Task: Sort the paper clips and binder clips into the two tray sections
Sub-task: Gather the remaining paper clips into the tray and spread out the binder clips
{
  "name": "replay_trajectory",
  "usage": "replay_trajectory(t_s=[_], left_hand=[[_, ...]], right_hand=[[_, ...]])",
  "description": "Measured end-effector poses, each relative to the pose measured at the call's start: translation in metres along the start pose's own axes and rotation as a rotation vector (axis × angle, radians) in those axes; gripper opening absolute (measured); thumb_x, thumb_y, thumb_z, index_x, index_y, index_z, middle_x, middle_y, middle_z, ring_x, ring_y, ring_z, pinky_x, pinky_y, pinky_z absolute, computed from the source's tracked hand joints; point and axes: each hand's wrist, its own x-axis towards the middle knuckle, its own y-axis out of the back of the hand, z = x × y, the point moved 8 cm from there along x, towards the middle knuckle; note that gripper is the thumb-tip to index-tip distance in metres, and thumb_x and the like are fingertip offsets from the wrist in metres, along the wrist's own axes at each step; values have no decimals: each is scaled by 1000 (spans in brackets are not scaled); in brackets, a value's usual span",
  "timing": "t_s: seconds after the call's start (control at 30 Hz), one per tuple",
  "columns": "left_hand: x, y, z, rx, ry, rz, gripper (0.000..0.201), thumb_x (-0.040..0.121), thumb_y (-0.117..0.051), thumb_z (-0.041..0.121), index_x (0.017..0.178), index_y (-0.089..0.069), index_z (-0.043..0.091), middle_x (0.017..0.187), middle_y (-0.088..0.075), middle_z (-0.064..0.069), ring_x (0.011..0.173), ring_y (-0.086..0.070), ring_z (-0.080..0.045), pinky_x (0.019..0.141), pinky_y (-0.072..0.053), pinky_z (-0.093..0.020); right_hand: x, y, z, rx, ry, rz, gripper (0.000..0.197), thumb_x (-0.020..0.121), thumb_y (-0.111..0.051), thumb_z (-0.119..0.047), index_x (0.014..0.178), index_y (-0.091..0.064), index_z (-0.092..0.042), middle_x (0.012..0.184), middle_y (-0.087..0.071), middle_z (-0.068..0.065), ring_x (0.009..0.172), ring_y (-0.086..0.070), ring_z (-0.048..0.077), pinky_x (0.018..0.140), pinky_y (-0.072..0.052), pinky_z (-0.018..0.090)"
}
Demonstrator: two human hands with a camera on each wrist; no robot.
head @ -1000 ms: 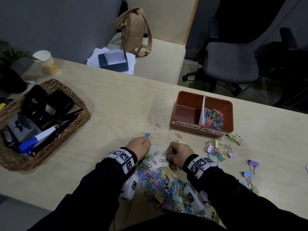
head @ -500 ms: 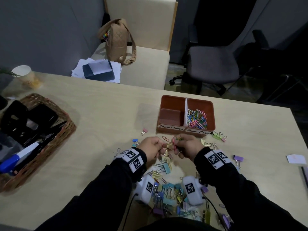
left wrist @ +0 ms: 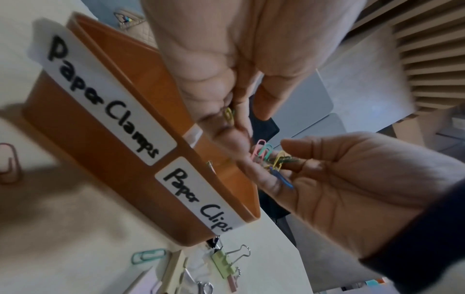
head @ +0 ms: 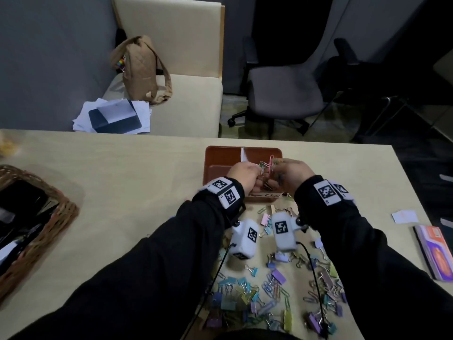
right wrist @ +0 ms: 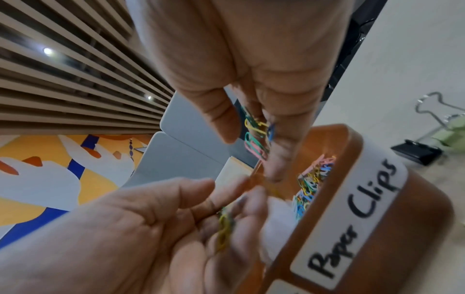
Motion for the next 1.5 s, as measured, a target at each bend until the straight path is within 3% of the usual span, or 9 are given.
replay_trajectory(t_s=[0.2,0.37,0.53,0.63,0.77,0.93,1.13,1.3,1.5], left_hand=[[6,-1,-5,82,-30,-6,45,93,-36,1,134,-52,12,133,-54,-13,97,-56,-22,96,-48,-43],[-22,15,-4,69,-134,13,31,93,-39,-1,95,-63,18,94,-66,-3,74,-60,-14,66,-51,-32],[-57,58,-36,180,-114,79,31,90,-47,-2,76,-65,19,76,-68,-2,53,-60,-10,47,-47,-22],[-71,90,-65,352,-63,172,22,91,-55,4,80,-68,18,85,-70,0,72,-67,-10,65,-54,-21],[-68,120,-99,676,-49,220,18,91,-57,9,104,-67,17,111,-66,2,88,-60,-7,82,-40,-11],[-51,112,-117,925,-134,117,41,89,-49,1,124,-59,19,130,-52,-2,119,-54,-20,99,-40,-24],[-35,73,-117,1210,-273,-98,90,70,-54,-17,148,-32,23,151,-33,2,131,-36,-25,105,-41,-39],[-24,76,-117,1314,-314,-84,58,82,-57,-4,131,-54,28,122,-53,1,109,-49,-25,82,-52,-38],[-23,83,-116,1334,-229,-50,20,93,-49,18,106,-65,16,109,-55,-4,104,-53,-25,78,-51,-37]], right_hand=[[13,5,3,-162,-6,60,41,92,-42,11,128,-54,-6,80,-52,4,64,-47,14,54,-42,25],[-12,-1,0,-226,158,36,27,86,-45,13,83,-61,-9,70,-62,10,46,-55,12,42,-42,19],[-39,-35,47,-563,146,-197,27,89,-50,9,76,-64,-11,60,-62,5,38,-50,10,39,-40,20],[-37,-48,74,-1017,241,-182,18,92,-55,-6,94,-70,-16,80,-68,-6,65,-62,8,58,-51,13],[-28,-46,95,-1428,254,-106,32,89,-55,-6,122,-56,-8,126,-57,11,110,-59,25,100,-44,31],[-26,-39,112,-1528,97,-111,47,86,-58,-8,130,-42,-2,146,-32,19,120,-53,31,100,-44,39],[-38,-53,119,-1565,227,-178,41,79,-69,-5,117,-53,-9,120,-53,8,104,-62,26,90,-49,31],[-35,-52,112,-1527,251,-234,35,76,-66,2,109,-59,-10,109,-54,5,100,-60,27,89,-50,34],[-31,-50,118,-1742,252,-305,34,86,-56,-8,120,-55,-14,116,-59,7,113,-53,27,92,-47,36]])
